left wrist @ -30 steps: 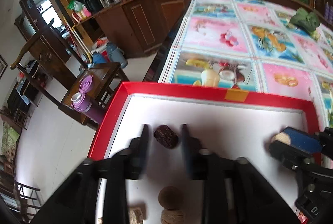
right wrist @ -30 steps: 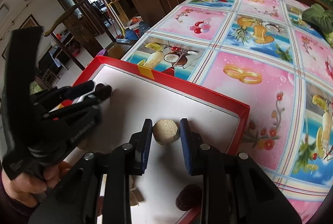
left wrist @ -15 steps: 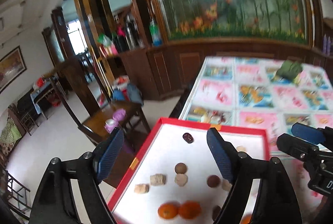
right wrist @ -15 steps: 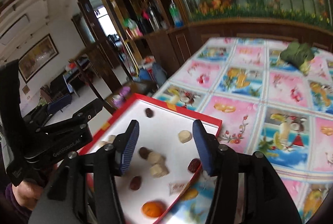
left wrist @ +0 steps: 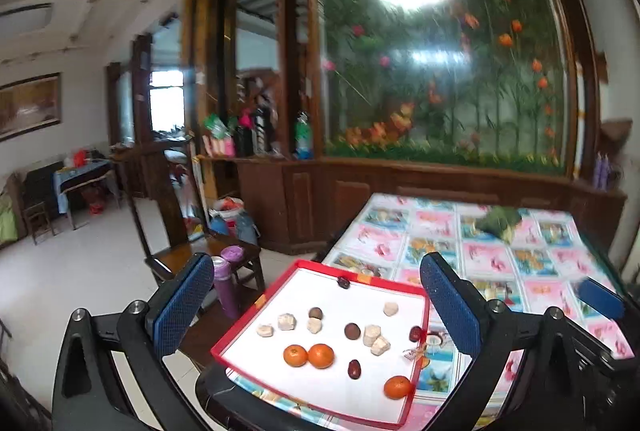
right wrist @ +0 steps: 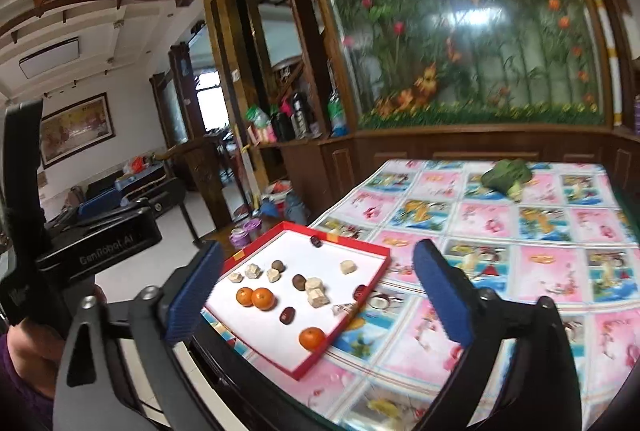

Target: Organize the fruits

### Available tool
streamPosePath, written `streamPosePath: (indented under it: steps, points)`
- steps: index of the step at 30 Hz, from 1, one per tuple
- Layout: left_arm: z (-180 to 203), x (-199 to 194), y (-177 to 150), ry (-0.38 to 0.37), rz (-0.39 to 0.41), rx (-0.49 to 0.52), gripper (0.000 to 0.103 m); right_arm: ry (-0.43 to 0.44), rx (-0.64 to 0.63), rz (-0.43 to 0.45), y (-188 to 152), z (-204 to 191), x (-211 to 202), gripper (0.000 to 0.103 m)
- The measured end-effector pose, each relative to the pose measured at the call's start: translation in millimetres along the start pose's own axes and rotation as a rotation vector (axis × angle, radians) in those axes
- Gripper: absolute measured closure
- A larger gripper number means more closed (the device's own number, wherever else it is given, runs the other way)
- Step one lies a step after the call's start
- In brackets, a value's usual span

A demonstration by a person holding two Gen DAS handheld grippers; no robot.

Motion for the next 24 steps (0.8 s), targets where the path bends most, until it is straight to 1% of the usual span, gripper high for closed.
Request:
streamPosePath:
  steps: [1, 2, 3, 5, 9, 12, 15, 19, 22, 24]
  points:
    - [-1, -8, 0, 0.017, 0.037, -0.004, 0.0, 0.003, 0.0, 0.018, -1, -2, -10, 0.0]
    - [-3, -19, 0, 0.024, 0.072, -0.008, 0.0, 0.003, -0.006, 0.037, -2, -4, -20, 0.0]
    - [-5, -25, -1, 0.016, 0.077, -0.007, 0.0, -0.002, -0.013, 0.047, -3, -6, -27, 0.0]
    - [-4, -34, -2, -0.009, 0.057, 0.009, 0.0, -0.014, -0.02, 0.049, -8, -11, -41, 0.0]
    - [-3, -59, -6, -0.031, 0.057, 0.065, 0.0, -0.033, 0.008, 0.038, -15, -16, -63, 0.0]
    - [-6, -74, -9, -0.055, 0.057, 0.057, 0.0, -0.04, 0.002, 0.043, -18, -22, -75, 0.0]
    - [-6, -76, -6, -0.076, 0.052, 0.047, 0.0, -0.058, -0.036, 0.067, -15, -25, -80, 0.0]
    - [-4, -76, -7, -0.057, 0.069, 0.061, 0.0, -0.063, -0.052, 0.117, -8, -24, -79, 0.0]
    - [-3, -73, -9, -0.059, 0.058, 0.071, 0.0, -0.057, -0.021, 0.111, -9, -21, -75, 0.0]
    - [-4, -78, -13, -0.066, 0.054, 0.079, 0.0, -0.056, -0.007, 0.099, -12, -21, -73, 0.0]
Point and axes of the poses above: each gripper's, at about its wrist camera, not at the fingertips, and x roughly the way its jaws point, z to its right, y to its top, the point moved 4 cm from there along x, roughly the way its jaws point, and after that the axes turned 9 degrees about z, right-handed, at the moved point
